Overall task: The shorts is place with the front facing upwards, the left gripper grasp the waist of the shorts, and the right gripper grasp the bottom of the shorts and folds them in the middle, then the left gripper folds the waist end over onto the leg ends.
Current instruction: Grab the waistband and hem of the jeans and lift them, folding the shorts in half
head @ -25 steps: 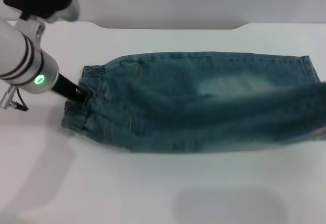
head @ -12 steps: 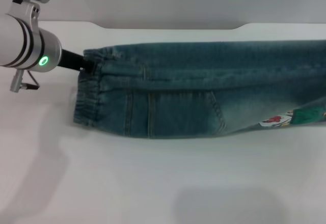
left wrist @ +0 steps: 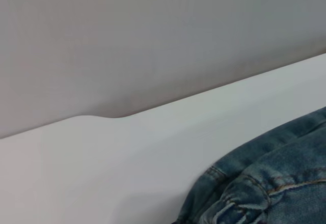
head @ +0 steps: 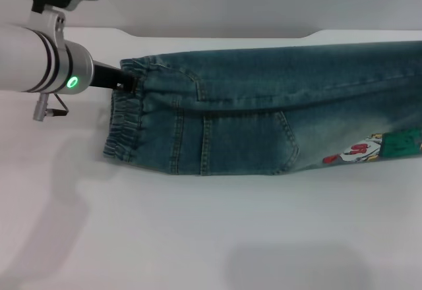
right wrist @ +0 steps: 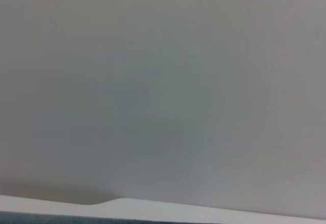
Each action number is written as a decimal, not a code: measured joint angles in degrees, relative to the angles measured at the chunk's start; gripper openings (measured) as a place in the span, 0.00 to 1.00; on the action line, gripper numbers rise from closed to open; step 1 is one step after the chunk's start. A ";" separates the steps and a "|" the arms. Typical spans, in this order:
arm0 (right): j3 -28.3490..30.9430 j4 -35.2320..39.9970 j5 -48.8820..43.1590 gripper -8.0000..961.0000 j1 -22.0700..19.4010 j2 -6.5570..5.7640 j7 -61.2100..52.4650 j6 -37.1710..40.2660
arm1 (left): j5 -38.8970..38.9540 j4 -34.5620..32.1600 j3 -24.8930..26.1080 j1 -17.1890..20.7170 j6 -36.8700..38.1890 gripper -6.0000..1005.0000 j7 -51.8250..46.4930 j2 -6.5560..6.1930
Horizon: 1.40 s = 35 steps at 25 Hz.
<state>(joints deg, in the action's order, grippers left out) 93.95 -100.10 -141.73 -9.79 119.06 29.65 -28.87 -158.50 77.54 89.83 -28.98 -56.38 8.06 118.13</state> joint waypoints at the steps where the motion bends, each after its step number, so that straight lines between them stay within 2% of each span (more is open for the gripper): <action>1: -0.25 1.20 0.00 0.06 0.41 -0.02 0.40 1.22 | 0.08 -0.23 -0.06 -0.01 0.30 0.09 0.12 0.00; 7: -0.69 8.56 0.01 0.06 2.93 -0.08 1.95 8.33 | 2.22 -2.64 -0.77 0.33 6.05 0.09 1.68 0.08; 9: -1.44 13.65 0.09 0.06 3.72 -0.06 2.99 16.08 | 2.90 -3.71 -1.57 0.58 8.92 0.09 2.14 0.08; 10: -1.44 13.65 0.09 0.06 3.72 -0.06 2.99 16.08 | 3.07 -4.37 -2.05 0.66 10.55 0.09 2.27 0.09; 14: -3.71 22.42 0.08 0.06 5.57 -0.14 3.17 29.93 | 3.47 -8.47 -6.46 1.95 23.14 0.09 2.46 0.18; 17: -3.84 27.74 0.01 0.06 7.76 -0.17 3.15 35.08 | 3.98 -12.19 -11.06 3.70 36.49 0.09 1.74 0.30; 18: -4.11 29.73 0.01 0.07 8.55 -0.16 2.95 37.05 | 3.98 -12.19 -11.06 3.70 36.49 0.09 1.74 0.30; 19: -5.05 32.35 0.02 0.07 9.41 -0.10 2.44 40.48 | 4.56 -13.20 -11.80 3.96 39.72 0.09 1.34 0.30; 20: -5.05 32.35 0.02 0.07 9.41 -0.10 2.44 40.48 | 5.19 -13.86 -12.25 4.11 41.82 0.09 1.06 0.27; 22: -6.81 34.74 0.03 0.07 10.04 -0.06 2.01 44.22 | 5.80 -14.28 -12.42 4.05 42.73 0.17 0.96 0.14; 24: -9.09 36.85 0.03 0.13 10.45 -0.06 1.84 48.41 | 5.84 -14.22 -12.45 4.21 42.91 0.24 1.17 0.12; 28: -9.79 37.46 0.00 0.26 10.37 -0.07 1.85 51.14 | 5.85 -13.89 -12.71 4.47 42.91 0.34 1.11 0.10; 30: -9.61 37.67 -0.12 0.51 10.31 -0.09 2.02 51.85 | 5.85 -13.90 -12.85 4.53 42.80 0.38 0.99 0.10; 35: -7.97 37.77 -0.07 0.71 10.45 -0.39 2.11 50.45 | 5.84 -13.80 -13.32 5.11 42.20 0.49 0.87 0.07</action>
<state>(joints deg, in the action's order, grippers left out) 85.97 -62.33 -141.80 0.66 118.68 31.76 21.58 -152.66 63.74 76.51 -23.88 -14.18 8.93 118.21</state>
